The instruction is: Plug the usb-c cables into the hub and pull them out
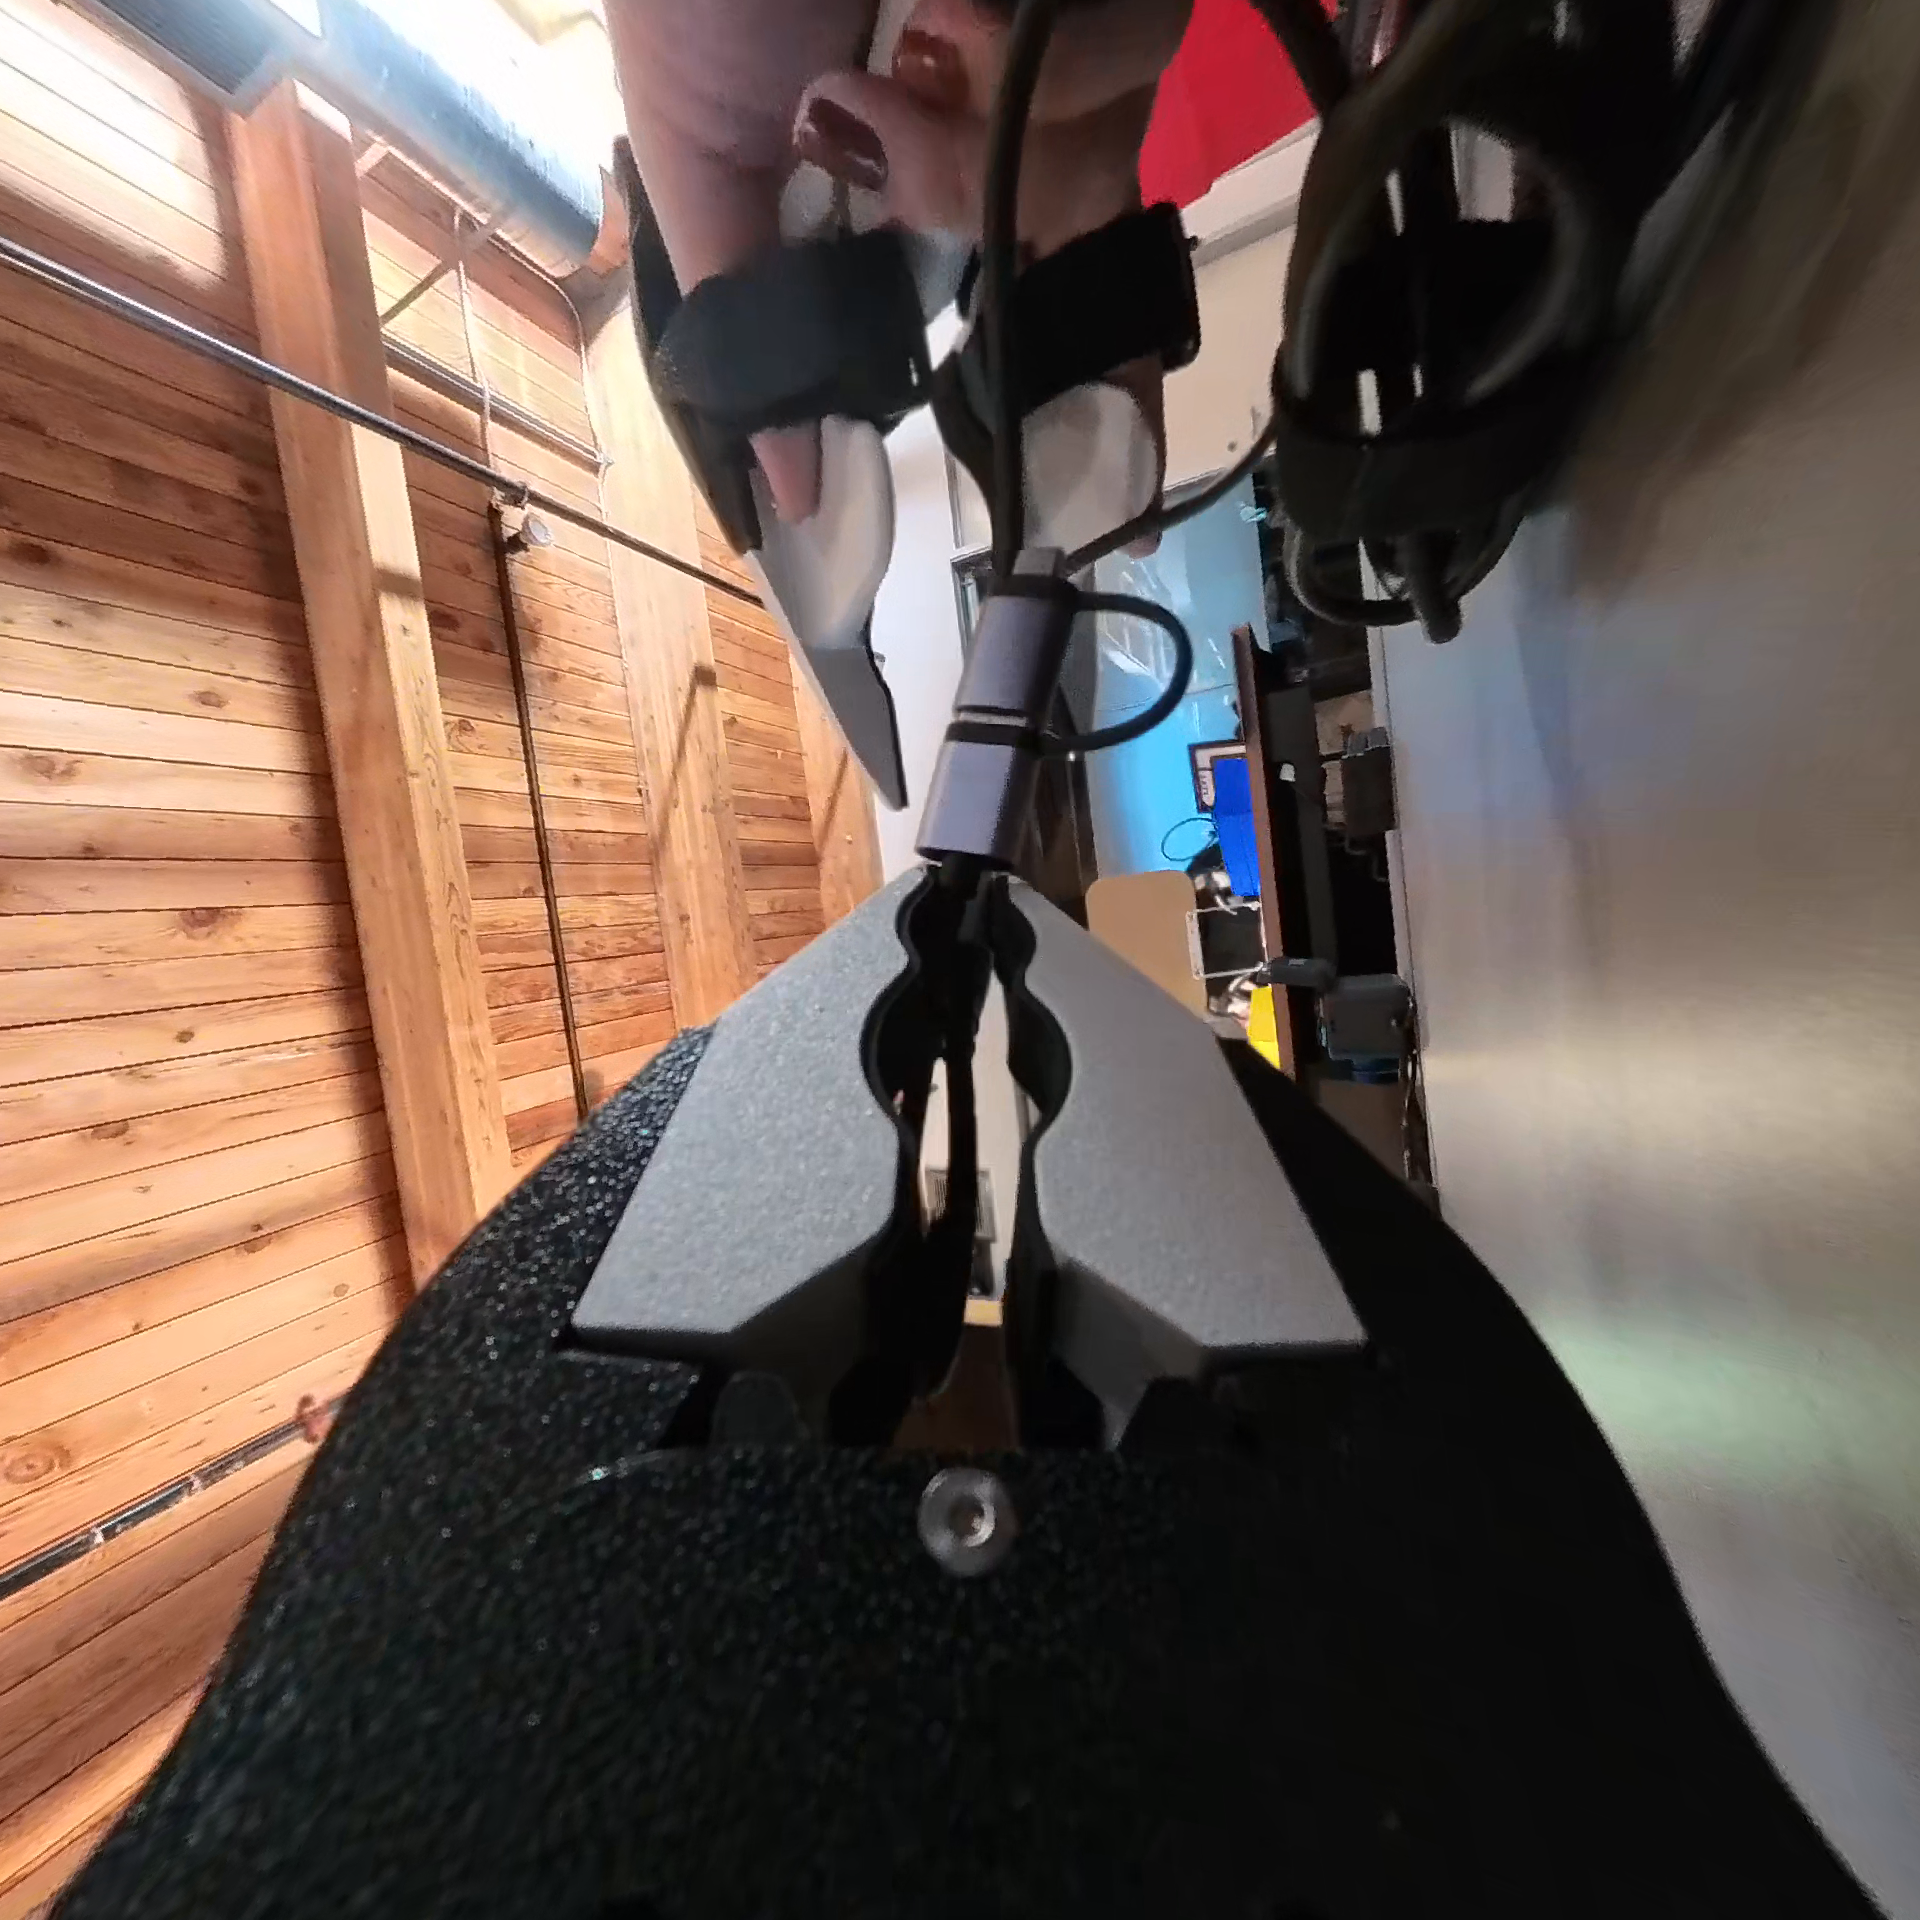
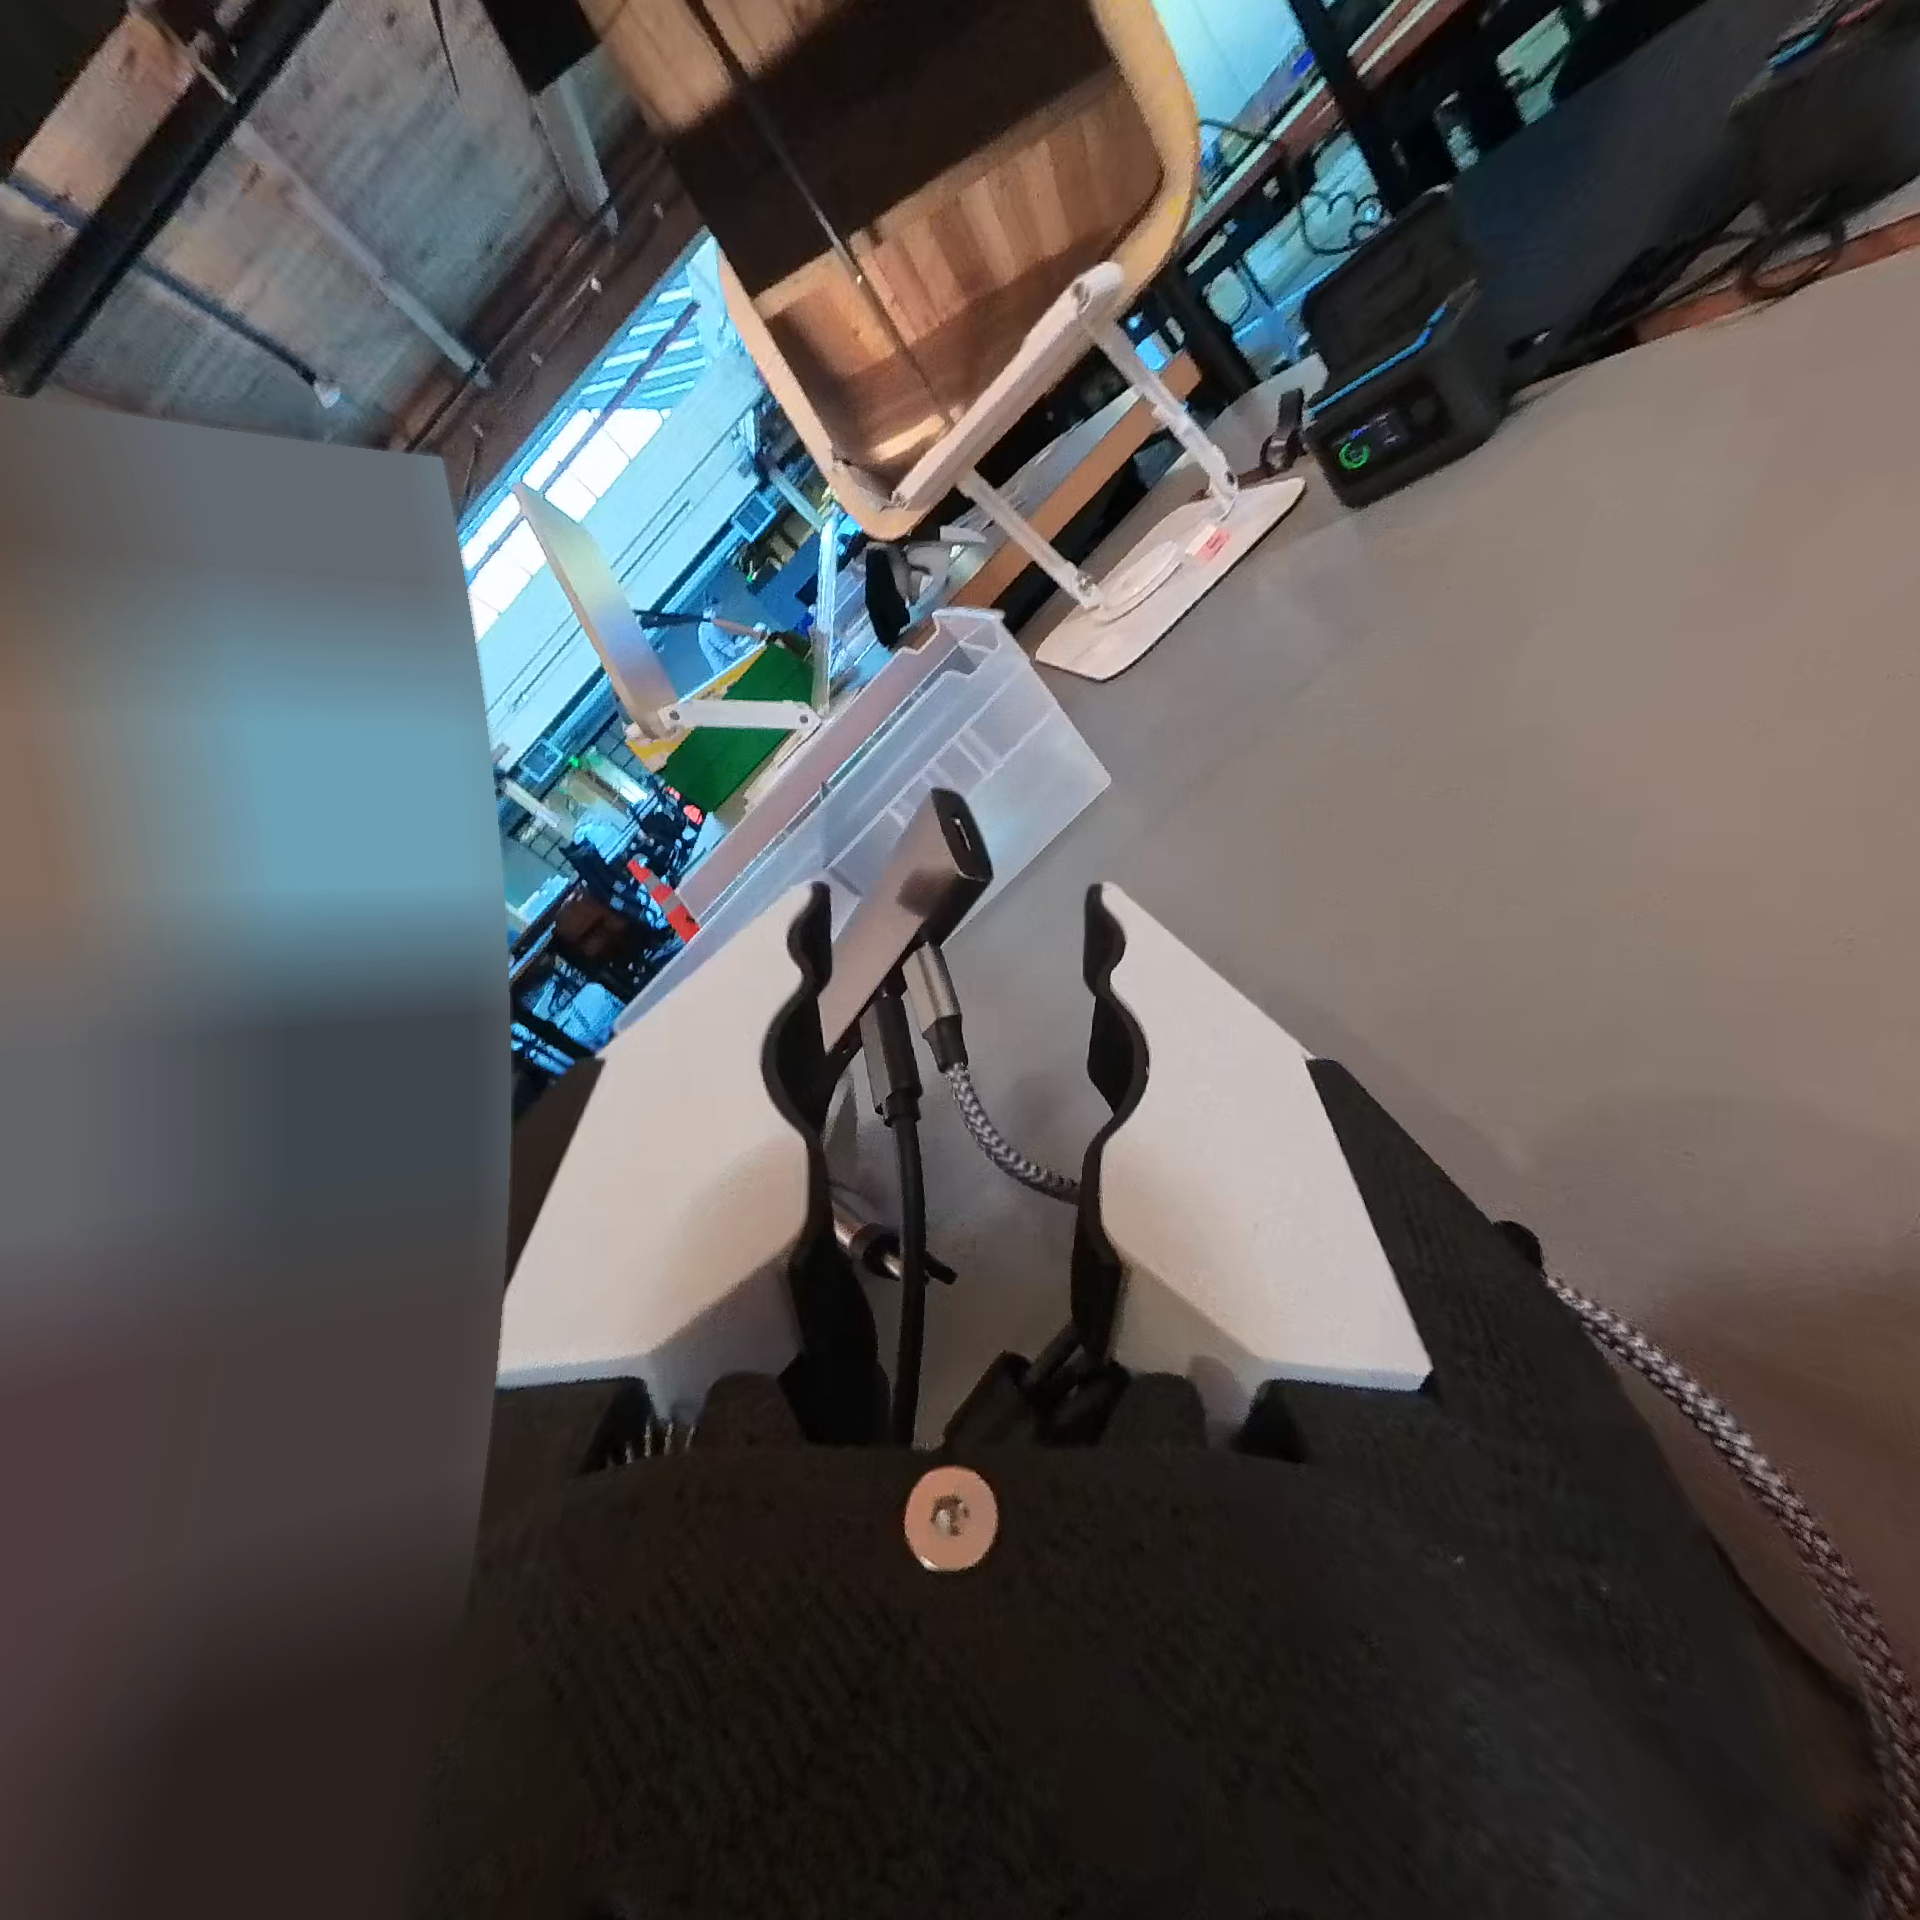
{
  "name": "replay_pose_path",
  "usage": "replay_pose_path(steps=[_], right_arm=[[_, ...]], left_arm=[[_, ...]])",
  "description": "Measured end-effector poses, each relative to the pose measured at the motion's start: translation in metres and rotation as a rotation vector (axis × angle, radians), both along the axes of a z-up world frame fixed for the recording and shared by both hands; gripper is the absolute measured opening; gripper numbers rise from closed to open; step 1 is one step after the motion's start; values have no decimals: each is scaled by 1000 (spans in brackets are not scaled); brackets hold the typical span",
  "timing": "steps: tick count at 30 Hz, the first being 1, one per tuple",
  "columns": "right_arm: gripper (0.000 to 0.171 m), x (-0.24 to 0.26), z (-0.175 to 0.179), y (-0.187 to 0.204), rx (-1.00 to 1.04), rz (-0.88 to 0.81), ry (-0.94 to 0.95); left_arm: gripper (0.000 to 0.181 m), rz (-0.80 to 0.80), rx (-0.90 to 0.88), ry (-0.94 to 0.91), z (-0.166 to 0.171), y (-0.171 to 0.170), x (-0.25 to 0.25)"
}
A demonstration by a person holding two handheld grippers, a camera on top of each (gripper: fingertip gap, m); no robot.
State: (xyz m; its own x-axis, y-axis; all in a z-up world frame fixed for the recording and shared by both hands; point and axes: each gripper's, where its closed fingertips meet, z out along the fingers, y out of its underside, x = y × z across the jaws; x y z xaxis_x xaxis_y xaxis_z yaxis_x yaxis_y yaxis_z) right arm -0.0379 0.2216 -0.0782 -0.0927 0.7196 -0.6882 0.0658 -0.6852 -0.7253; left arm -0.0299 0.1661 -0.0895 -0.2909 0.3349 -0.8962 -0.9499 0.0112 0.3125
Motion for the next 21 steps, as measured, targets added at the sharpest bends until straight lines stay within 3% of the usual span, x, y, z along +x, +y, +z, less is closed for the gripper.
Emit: replay_pose_path(steps=[5,17,21], right_arm=[[25,3,7,-5,-38,49,57],[10,4,10,-7,-40,61,97],[8,6,17,-7,50,37,130]], left_arm=[[6,-12,-3,-39,2,-1,-2],[7,-48,-11,-41,0,-4,5],[19,-83,-121,-206,-11,2,2]])
